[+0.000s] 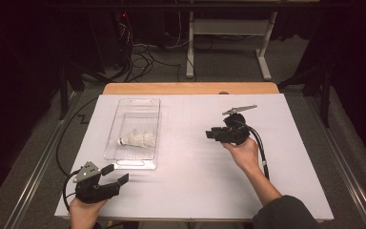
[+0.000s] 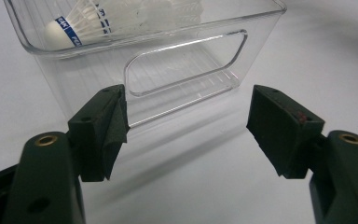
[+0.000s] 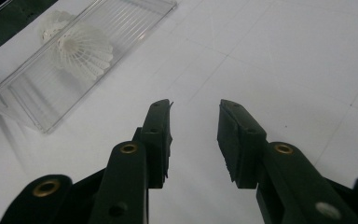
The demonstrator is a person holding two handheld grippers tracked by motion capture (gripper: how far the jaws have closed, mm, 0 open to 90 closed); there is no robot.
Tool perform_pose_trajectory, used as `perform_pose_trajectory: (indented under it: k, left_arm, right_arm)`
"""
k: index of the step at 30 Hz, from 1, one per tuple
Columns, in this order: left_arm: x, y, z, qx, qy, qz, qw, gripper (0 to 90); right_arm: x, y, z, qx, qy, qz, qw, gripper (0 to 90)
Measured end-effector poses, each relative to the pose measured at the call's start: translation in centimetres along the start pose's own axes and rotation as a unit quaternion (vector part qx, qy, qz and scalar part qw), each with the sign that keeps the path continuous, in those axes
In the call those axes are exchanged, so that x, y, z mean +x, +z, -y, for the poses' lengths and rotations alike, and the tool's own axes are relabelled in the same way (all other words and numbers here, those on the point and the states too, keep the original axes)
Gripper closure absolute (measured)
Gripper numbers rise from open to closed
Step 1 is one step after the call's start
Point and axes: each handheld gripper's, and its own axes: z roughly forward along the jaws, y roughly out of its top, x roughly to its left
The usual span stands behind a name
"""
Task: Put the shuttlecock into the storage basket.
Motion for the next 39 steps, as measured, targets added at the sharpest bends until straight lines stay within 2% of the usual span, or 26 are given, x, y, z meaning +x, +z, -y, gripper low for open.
perform_pose_trajectory:
  k: [39]
  left_arm:
    - [0.0, 0.1, 0.0, 0.002, 0.0, -0.001, 1.0, 29.9]
  right_arm:
    - [-1.6, -2.2, 2.3, -0.008, 0.018, 0.012, 0.9997, 64.6]
